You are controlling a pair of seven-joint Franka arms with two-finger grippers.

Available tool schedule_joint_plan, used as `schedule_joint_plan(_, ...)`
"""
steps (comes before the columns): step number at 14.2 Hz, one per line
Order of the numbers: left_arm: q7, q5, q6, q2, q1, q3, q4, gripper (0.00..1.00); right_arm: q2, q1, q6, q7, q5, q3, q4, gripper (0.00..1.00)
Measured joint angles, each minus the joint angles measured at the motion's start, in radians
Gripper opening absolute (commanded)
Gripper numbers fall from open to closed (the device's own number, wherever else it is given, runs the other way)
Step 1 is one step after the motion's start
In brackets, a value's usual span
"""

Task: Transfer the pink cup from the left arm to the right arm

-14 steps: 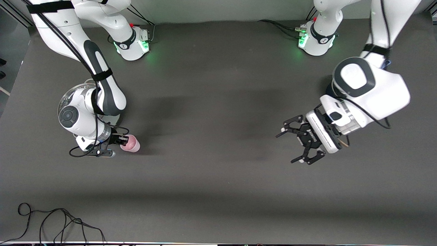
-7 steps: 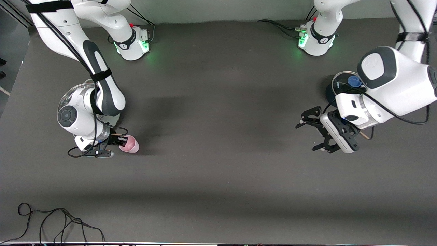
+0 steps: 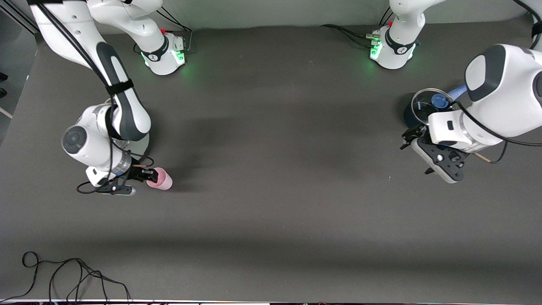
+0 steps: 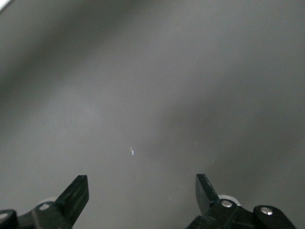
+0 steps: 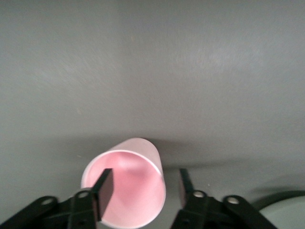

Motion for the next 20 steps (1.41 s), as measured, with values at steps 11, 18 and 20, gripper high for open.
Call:
schedule_joint_plan(11,-0.648,0.076,-0.300,-0.020,0.005,0.003,0.118,1.00,-0.409,0.017,-0.617,0.095,-0.167,-0.007,0.162,1.00)
schedule_joint_plan(18,-0.654,0.082,-0.363,-0.020,0.102,0.007,0.182,1.00,-0.417,0.015,-0.895,0.094,-0.174,-0.058,0.429,1.00)
schedule_joint_plan(20,-0.662,0.082,-0.376,-0.021,0.103,0.006,0.207,1.00,-0.410,0.014,-0.901,0.066,-0.178,-0.061,0.439,1.00)
